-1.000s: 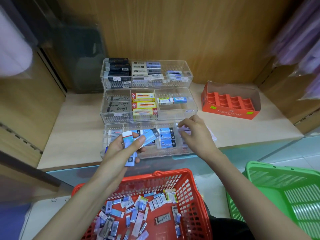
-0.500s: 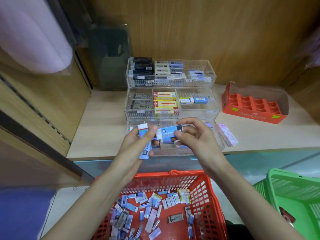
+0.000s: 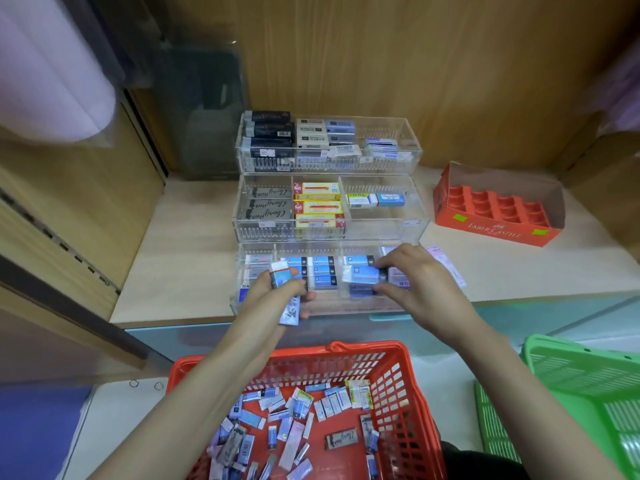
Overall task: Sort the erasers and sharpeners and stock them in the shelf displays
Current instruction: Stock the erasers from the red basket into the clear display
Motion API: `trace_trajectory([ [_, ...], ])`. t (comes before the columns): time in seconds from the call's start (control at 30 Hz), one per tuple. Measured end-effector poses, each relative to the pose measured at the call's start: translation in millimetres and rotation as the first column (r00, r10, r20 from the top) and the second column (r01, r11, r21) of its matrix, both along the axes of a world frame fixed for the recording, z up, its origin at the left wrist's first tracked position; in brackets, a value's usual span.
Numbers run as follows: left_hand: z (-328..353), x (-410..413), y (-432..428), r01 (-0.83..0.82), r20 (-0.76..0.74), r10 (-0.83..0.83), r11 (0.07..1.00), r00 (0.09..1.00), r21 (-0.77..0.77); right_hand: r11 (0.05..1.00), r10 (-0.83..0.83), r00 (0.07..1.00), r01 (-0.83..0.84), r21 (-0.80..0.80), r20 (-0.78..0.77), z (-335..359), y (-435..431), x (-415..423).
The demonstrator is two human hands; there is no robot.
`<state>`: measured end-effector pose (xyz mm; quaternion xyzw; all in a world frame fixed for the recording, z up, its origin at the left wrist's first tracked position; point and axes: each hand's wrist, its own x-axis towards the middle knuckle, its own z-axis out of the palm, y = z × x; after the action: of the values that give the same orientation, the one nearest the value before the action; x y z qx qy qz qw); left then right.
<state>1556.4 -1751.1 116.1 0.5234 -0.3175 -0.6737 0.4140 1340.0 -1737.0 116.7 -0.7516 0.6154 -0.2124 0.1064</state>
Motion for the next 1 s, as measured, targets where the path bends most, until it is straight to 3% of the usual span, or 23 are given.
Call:
trace_trajectory([
  [0.1, -6.5, -2.1, -2.5, -0.002, -0.053, 0.002, 1.0, 0.999, 0.015, 0.995, -0.094, 0.993, 0.095, 0.015, -0.067, -3.6, -5.0, -12.8],
  [0.27, -12.1, -1.9, -0.7, 0.005, -0.029, -0.006, 1.0, 1.0, -0.02, 0.996, -0.077, 0.982, 0.085, 0.037, -0.173, -16.1, -12.9, -4.9],
  [0.4, -15.5, -0.7, 0.6, 0.015, 0.039, -0.014, 1.0, 0.999, -0.021, 0.978, -0.204, 0.966, 0.194, -0.075, -0.16, -27.6, -29.4, 6.6],
  [0.73, -17.3, 2.3, 0.7, 0.011, 0.085, -0.008, 0.999, 0.996, -0.037, 0.977, -0.205, 0.956, 0.187, -0.103, -0.21, -40.8, -48.1, 10.4],
  [1.0, -13.9, 1.1, 3.0, 0.003, 0.093, -0.001, 1.0, 0.996, -0.026, 0.968, -0.247, 0.907, 0.216, -0.128, -0.342, -40.2, -52.5, 16.8],
])
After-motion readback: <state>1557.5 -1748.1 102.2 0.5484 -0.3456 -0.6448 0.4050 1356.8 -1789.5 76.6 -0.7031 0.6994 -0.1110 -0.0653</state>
